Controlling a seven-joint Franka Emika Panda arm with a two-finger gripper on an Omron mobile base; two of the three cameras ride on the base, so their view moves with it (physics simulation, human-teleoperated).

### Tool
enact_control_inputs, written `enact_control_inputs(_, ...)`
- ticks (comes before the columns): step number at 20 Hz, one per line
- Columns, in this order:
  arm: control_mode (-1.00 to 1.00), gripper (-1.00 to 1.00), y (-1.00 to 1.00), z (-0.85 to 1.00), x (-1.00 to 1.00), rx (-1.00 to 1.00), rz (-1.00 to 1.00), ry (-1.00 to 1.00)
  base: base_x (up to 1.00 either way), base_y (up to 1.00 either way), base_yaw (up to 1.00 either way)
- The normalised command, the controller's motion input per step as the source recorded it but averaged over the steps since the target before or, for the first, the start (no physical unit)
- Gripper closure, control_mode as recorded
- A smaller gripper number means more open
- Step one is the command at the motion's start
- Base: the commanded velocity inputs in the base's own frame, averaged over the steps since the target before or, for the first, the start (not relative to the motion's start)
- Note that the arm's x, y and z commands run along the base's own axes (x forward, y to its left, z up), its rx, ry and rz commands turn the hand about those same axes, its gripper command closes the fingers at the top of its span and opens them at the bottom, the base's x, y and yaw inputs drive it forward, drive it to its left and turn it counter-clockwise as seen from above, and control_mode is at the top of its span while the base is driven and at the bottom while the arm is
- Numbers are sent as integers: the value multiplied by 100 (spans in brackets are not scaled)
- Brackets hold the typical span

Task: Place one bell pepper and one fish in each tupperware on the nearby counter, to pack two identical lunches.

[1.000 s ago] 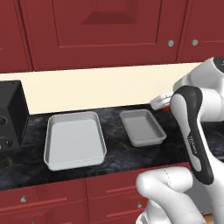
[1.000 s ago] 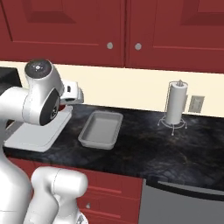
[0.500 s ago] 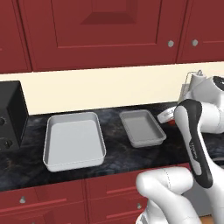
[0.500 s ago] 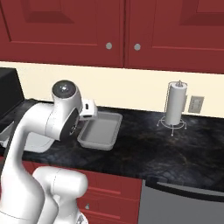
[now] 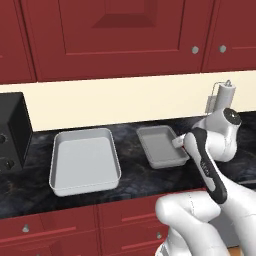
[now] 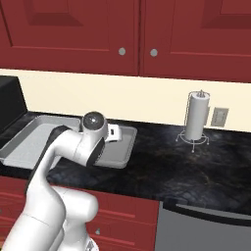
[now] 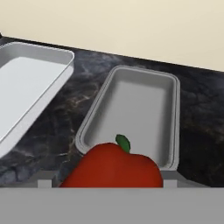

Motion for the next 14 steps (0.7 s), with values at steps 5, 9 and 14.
enact_control_inputs(5, -100, 100, -12, -47, 76, 0, 0, 1, 0, 0, 0)
enact_control_inputs(9, -100, 100, -6, -37, 81, 0, 0, 2, 0, 0, 0)
enact_control_inputs(14, -100, 100, -3, -26, 77, 0, 0, 5, 0, 0, 0)
